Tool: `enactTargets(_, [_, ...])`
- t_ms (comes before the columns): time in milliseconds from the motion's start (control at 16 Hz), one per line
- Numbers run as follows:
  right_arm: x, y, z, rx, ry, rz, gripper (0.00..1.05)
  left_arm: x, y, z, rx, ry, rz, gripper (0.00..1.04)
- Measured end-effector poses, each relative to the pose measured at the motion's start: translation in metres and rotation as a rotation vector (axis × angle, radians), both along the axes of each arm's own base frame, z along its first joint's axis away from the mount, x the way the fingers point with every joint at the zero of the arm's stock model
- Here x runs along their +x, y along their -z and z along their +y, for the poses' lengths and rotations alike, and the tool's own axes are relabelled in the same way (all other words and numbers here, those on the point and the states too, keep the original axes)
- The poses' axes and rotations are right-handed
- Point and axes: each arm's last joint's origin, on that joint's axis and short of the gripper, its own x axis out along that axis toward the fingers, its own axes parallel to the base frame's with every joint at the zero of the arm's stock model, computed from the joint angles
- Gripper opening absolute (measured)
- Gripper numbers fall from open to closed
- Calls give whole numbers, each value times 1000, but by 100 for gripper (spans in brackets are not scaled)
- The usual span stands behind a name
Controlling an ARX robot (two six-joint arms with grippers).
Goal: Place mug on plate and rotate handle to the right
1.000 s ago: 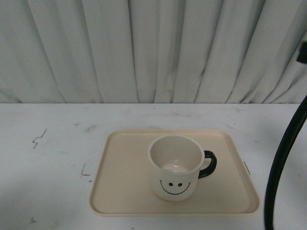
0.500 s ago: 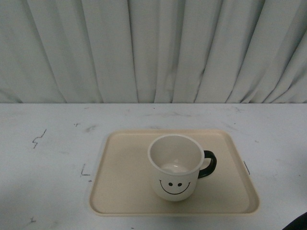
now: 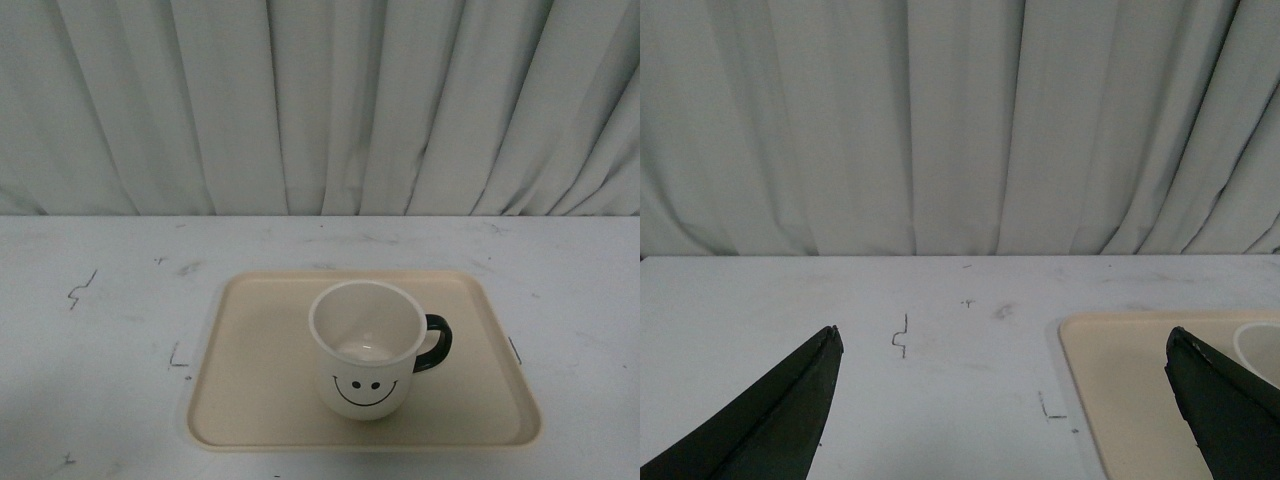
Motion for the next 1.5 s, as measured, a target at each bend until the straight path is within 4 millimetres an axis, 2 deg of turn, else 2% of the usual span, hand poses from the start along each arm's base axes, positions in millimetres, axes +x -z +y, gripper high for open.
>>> enactTargets(375, [-22, -5, 0, 0, 0, -14, 2, 0, 0, 0, 0, 0, 0, 98])
enactTargets(1500, [-32, -6, 0, 0, 0, -19, 2, 0, 0, 0, 0, 0, 0, 98])
